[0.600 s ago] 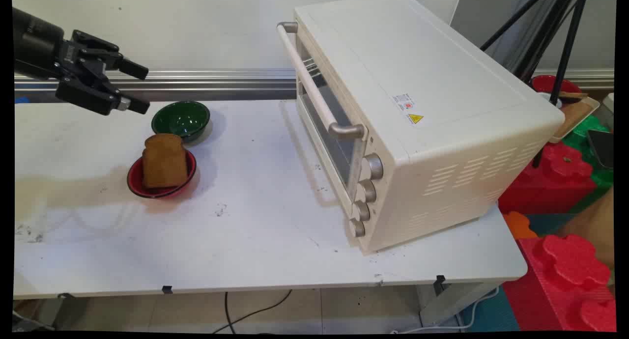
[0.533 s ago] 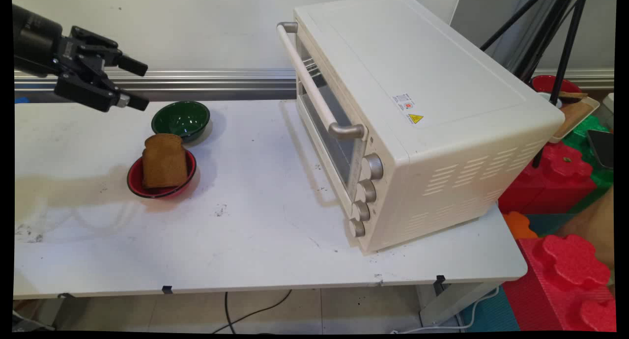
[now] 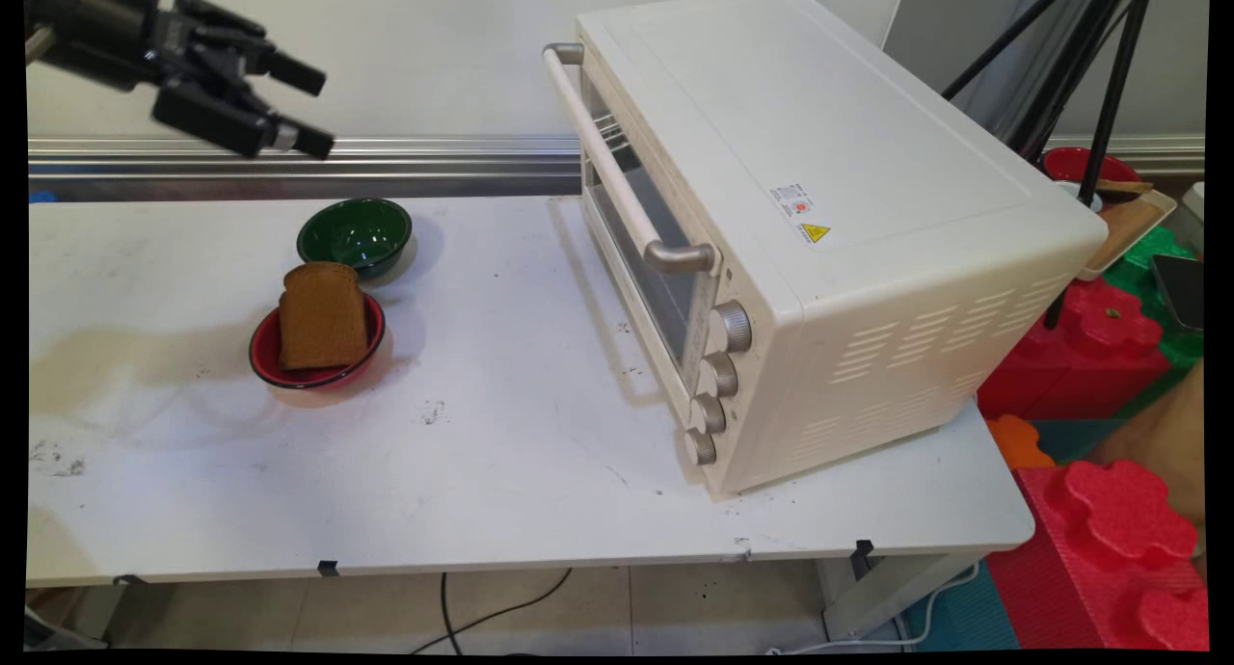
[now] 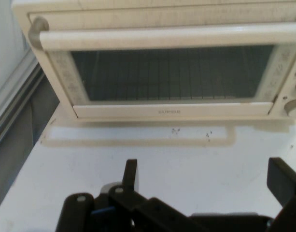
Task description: Open the oven
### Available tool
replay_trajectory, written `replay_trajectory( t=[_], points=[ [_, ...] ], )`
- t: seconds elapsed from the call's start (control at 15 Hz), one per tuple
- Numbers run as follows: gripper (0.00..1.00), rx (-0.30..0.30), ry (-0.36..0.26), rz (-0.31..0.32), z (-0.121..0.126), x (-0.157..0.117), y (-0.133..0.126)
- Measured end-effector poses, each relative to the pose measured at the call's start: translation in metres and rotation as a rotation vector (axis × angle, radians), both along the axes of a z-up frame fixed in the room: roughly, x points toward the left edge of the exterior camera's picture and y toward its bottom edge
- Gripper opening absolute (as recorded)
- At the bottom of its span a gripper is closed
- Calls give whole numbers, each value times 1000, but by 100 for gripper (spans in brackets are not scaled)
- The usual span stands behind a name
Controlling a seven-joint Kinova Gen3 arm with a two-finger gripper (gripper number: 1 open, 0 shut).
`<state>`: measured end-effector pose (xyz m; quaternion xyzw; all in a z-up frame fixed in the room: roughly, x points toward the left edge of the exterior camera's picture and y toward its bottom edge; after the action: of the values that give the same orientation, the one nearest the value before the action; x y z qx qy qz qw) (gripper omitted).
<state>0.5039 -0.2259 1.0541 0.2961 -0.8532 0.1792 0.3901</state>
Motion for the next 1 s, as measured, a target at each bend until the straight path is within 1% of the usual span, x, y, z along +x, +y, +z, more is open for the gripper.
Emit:
replay_trajectory(
  t=[0.27,0.47,0.73,1.0],
  points=[
    [100,-1,21,3,10,-25,-31],
    [100,-1,35,1,11,-42,-52],
    [100,11,61,-13,8,-69,-79],
    [100,31,71,-33,-3,-96,-104]
  ],
)
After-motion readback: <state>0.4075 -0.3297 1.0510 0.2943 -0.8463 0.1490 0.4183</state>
